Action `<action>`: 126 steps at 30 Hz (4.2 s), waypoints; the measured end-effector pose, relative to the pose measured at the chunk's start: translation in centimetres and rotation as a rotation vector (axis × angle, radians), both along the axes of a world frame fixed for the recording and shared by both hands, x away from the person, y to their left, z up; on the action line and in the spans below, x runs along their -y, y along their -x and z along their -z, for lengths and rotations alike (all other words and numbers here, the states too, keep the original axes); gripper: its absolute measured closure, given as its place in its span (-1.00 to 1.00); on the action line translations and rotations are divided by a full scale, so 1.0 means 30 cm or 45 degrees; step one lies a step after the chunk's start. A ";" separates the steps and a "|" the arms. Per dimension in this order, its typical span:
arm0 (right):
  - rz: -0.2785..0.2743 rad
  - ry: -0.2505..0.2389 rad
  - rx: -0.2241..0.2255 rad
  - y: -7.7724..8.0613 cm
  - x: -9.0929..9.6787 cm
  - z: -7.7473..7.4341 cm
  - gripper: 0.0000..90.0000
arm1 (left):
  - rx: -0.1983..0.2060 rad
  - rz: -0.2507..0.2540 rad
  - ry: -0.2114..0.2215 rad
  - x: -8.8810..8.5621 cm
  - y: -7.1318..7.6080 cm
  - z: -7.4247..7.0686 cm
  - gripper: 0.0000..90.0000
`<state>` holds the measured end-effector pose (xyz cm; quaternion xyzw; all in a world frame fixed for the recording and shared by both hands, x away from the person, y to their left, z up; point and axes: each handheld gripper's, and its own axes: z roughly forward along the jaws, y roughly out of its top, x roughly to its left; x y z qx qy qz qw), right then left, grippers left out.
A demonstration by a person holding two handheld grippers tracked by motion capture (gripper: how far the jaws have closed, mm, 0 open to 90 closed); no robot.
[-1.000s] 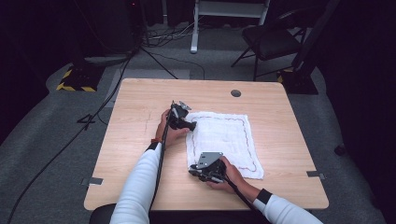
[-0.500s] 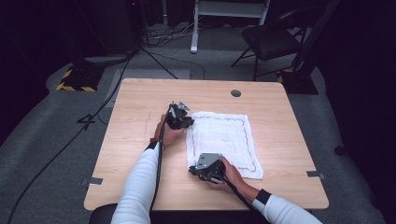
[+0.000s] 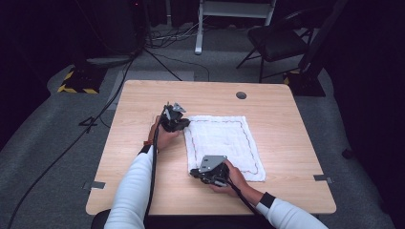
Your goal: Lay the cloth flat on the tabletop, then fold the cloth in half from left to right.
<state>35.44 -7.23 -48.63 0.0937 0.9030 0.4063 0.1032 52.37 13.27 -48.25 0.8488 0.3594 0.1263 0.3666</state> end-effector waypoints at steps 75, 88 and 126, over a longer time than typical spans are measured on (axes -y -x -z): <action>0.067 -0.098 0.139 0.032 0.075 -0.185 0.94 | 0.169 -0.002 0.010 0.033 0.033 -0.170 0.90; 0.224 -0.111 0.125 0.022 0.283 -0.189 0.94 | 0.170 0.098 -0.071 0.205 -0.009 -0.193 0.91; 0.377 0.086 -0.070 0.028 0.574 -0.070 0.76 | 0.184 0.187 -0.039 0.442 0.072 -0.169 -0.05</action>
